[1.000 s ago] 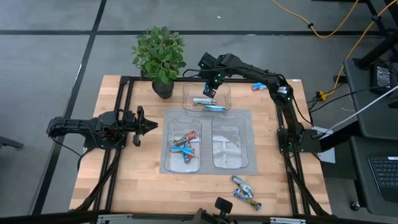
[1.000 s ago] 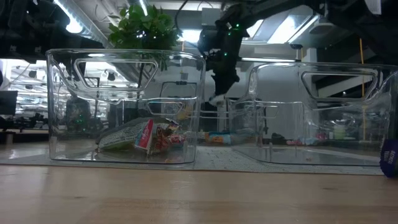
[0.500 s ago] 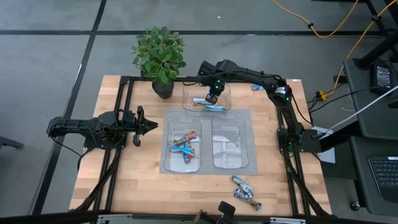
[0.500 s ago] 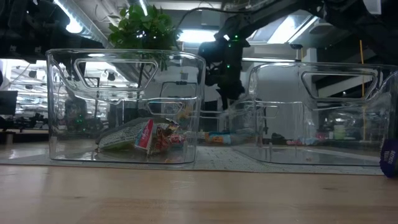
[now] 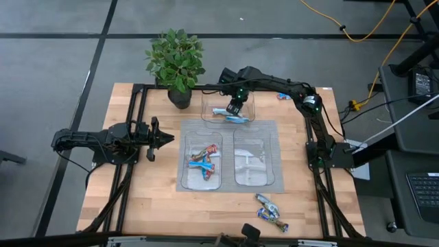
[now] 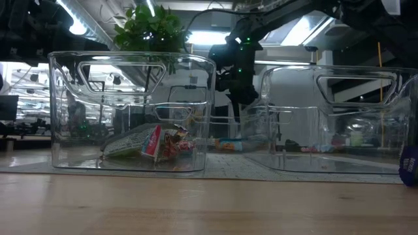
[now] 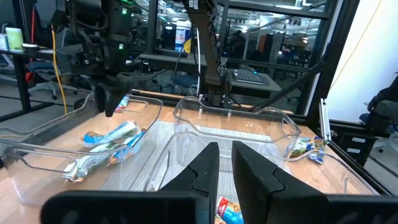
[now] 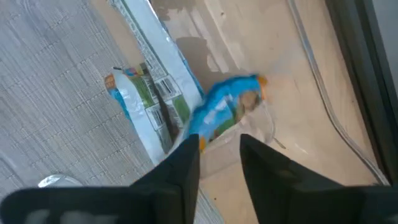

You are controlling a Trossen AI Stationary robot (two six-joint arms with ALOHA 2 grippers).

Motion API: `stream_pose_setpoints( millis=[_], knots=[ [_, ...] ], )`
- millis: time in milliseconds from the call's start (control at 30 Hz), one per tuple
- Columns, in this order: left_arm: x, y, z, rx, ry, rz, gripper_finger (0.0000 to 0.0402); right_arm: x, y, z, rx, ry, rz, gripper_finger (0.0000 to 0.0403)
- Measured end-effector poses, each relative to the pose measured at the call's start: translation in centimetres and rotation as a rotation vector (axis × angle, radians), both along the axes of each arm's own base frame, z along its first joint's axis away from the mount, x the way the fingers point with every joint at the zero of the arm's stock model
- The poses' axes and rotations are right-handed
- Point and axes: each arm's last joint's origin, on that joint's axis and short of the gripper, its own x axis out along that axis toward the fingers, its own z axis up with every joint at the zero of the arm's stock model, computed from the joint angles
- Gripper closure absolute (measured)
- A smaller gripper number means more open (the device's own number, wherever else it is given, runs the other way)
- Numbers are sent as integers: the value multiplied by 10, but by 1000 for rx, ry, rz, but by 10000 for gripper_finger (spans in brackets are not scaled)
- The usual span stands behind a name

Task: Pick and place Granola Bars by type
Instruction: Put the blue granola bar into the bottom right transparent bin

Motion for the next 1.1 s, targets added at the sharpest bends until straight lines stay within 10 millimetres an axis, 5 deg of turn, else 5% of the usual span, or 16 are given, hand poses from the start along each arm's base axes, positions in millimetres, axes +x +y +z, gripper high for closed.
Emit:
stream_pose_setpoints(
  millis=[267, 800, 1100],
  knots=[
    [0, 0, 0, 0, 0, 0, 359, -2, 17, 12, 19, 21, -20, 238],
    [0, 0, 0, 0, 0, 0, 359, -42, 107, 143, -291, -241, -7, 242],
    [0, 0, 0, 0, 0, 0, 363, -82, 161, 183, -320, -308, 18, 242]
  ],
)
